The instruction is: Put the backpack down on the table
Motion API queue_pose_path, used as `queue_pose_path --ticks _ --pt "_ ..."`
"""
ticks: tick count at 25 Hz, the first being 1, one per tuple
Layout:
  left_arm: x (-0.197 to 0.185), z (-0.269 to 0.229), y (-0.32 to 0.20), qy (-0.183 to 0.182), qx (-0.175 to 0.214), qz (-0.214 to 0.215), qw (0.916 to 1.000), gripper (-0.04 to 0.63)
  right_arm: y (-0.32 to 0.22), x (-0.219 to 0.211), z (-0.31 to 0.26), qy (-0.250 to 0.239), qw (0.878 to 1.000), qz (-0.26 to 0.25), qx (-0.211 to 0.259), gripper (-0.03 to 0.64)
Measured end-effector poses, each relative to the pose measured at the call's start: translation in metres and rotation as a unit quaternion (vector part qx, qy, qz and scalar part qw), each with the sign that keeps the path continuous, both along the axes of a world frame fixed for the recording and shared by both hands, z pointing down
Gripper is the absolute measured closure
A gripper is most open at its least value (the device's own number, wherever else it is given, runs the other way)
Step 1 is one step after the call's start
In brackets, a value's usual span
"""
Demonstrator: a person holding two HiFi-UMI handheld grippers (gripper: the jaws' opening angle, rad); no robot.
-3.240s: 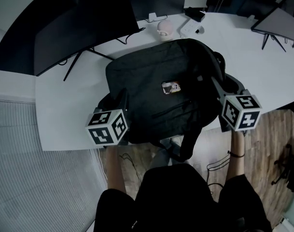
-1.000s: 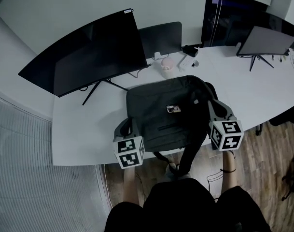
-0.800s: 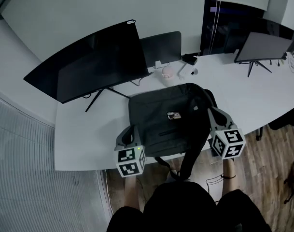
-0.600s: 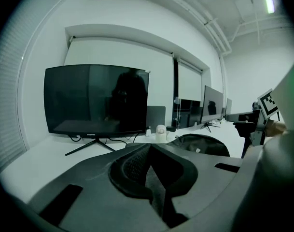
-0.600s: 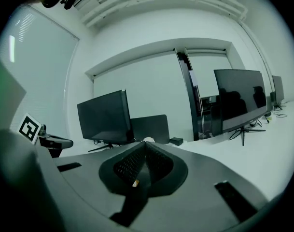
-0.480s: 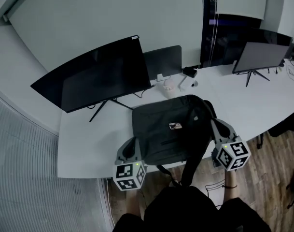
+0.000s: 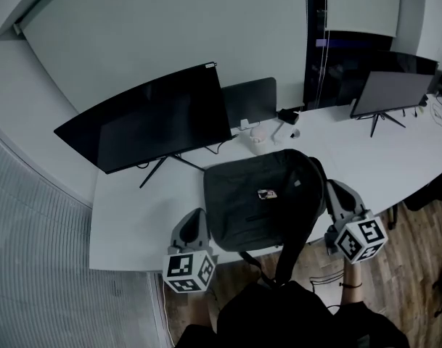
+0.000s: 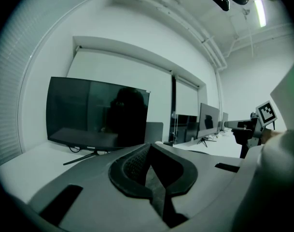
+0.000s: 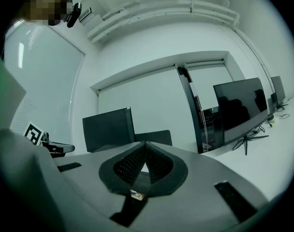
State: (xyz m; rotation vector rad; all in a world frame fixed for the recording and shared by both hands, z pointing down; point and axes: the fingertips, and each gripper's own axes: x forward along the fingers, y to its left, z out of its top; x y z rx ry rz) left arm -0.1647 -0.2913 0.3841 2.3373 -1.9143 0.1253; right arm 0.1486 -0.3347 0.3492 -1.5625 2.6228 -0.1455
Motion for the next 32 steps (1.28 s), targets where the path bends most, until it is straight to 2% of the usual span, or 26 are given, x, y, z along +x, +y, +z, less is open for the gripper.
queue_pose_path --ticks 9,32 --pt "-0.01 -0.011 0.011 -0.006 0.018 -0.006 0.9998 0.58 0.006 0.017 -0.007 0.0 1.0 0.024 0.01 0.603" --pt "-0.013 0.001 0.018 -0.021 -0.004 -0.009 0.9997 0.58 0.009 0.018 0.007 0.024 0.999 0.031 -0.005 0.604"
